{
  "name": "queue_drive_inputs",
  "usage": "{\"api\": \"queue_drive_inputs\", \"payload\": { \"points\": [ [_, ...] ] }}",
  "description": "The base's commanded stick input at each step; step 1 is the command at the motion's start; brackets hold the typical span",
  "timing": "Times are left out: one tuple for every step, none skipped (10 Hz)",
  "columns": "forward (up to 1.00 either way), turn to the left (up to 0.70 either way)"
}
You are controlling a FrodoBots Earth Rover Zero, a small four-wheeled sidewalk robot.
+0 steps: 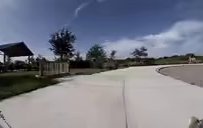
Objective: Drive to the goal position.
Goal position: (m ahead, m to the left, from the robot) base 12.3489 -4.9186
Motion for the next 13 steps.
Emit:
{"api": "queue_drive_inputs", "payload": {
  "points": [
    [0.85, -0.34],
    [0.85, -0.06],
    [0.85, 0.00],
    [0.85, 0.00],
    [0.85, 0.00],
    [0.85, 0.00],
    [0.85, 0.00],
    [0.85, 0.00],
    [0.85, 0.00],
    [0.85, 0.00],
    [0.85, 0.00],
    [0.85, 0.00],
    [0.85, 0.00]
  ]
}}
